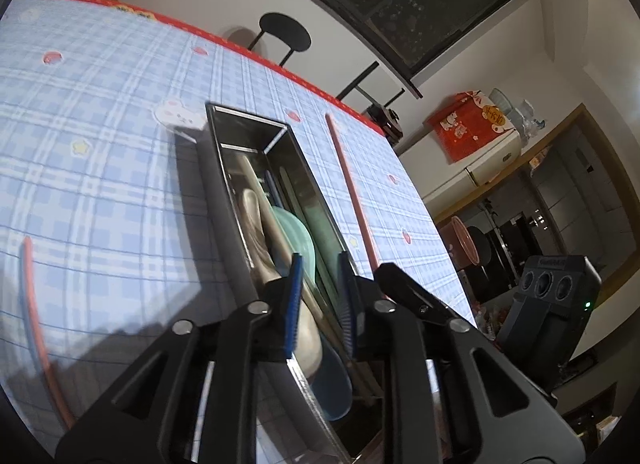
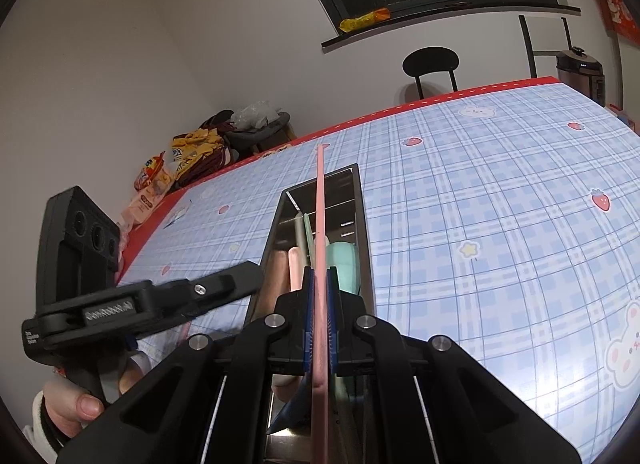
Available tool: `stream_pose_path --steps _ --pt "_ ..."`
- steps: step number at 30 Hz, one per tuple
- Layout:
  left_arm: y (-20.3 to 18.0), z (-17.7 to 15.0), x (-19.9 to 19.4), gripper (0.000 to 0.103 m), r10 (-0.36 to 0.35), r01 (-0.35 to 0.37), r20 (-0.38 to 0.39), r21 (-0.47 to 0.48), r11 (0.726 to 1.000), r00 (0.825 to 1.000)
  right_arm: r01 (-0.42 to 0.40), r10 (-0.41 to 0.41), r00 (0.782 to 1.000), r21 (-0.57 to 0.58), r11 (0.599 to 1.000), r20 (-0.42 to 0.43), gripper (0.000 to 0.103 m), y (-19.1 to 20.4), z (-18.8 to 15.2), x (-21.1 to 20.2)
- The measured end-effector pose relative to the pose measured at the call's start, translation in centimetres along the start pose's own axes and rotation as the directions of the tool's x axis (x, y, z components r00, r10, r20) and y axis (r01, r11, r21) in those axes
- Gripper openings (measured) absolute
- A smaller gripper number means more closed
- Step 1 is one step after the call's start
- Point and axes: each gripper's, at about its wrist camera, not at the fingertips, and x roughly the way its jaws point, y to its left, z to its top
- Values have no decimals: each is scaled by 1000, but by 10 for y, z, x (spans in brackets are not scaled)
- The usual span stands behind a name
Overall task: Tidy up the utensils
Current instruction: 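Open both tools to drop the pink and beige chopsticks into the caddy, then move the right tool to the last pink chopstick while the left tool approaches the blue one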
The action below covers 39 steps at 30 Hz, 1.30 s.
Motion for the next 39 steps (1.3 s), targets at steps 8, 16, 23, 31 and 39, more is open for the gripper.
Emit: stream_pose_path --steps 8,16,23,31,39 --pt "-15 1 -39 50 105 -123 116 160 979 988 13 -13 1000 -6 1000 2 7 1 -2 0" --pt "7 -8 -94 82 278 -341 269 223 913 922 64 -62 996 -33 997 56 72 9 -4 -11" --pt "33 -18 -114 97 368 -436 287 228 870 884 169 -153 982 -144 975 115 97 35 -14 -13" --pt "42 -32 -117 97 438 -498 253 277 822 863 268 -225 959 -303 915 171 97 63 -26 -5" --pt "49 -35 -125 97 449 -502 236 277 819 862 234 -165 964 -380 895 207 97 81 -30 -12"
